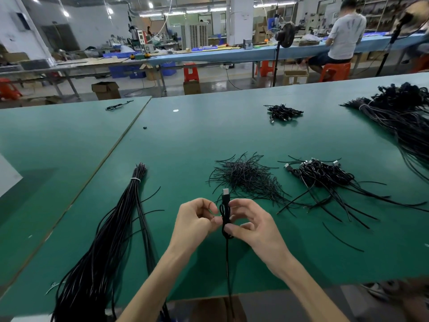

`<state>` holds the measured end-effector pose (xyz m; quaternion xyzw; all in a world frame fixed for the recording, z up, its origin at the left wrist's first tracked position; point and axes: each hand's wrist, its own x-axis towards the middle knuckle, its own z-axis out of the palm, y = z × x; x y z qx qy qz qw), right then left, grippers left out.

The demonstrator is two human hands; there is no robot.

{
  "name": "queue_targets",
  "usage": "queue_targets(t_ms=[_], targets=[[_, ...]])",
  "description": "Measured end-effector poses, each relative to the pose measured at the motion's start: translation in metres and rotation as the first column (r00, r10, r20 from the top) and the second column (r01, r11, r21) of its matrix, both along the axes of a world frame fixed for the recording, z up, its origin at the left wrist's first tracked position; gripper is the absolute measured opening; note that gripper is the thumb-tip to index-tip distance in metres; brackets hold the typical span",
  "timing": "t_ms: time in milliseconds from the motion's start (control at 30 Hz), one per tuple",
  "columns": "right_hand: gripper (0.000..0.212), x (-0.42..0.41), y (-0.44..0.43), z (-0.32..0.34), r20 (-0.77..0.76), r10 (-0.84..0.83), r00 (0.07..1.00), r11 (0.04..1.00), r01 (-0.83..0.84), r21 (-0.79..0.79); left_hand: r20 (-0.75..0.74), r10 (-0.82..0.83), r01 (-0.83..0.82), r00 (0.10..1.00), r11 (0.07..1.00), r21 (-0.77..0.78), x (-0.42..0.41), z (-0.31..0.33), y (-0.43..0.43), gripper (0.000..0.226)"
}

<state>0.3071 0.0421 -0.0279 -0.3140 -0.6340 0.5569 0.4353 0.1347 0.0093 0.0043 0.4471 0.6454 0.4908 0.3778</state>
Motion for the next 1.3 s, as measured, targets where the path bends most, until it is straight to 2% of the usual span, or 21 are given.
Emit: queue_targets(t_ms=[200,400,567,767,967,1133,1300], targets=[[0.044,0.001,0.001,-0.001,-0.003,-0.012,1.0,1.0,0.012,0.007,0.176,-0.001,0.008,0.984,0.999,-0.038,0.0,-0.004,-0.002,0.027],[0.058,-0.006,-0.001,-0.004,0.09,-0.058,0.994,0.998,0.057,0.02,0.122,0.048,-0.054,0.991,0.997,0.049,0.002,-0.013,0.004,0.016],[0.057,-0.004,-0.002,-0.003,0.127,-0.136,0.982,0.987,0.124,0.098,0.149,-0.019,0.016,0.989,1.0,0.023,0.005,-0.02,0.002,0.014],[0.052,-0.004,-0.003,-0.002,0.092,-0.11,0.99,0.994,0.109,0.018,0.23,-0.14,0.145,0.963,0.989,-0.006,-0.004,-0.015,0.001,0.01],[0.031,-0.005,-0.004,0.0,0.036,-0.177,0.983,0.982,0.179,-0.062,0.236,-0.097,0.1,0.967,0.995,0.001,0.001,-0.015,0.001,0.012],[0.028,-0.009,-0.006,-0.003,0.212,-0.181,0.96,0.983,0.171,0.065,0.243,-0.038,0.039,0.969,0.999,-0.001,0.007,-0.017,-0.001,0.01],[0.021,-0.013,-0.008,-0.006,0.381,-0.223,0.897,0.966,0.15,0.212,0.218,-0.038,0.046,0.975,0.999,-0.028,0.004,-0.015,0.001,0.012]])
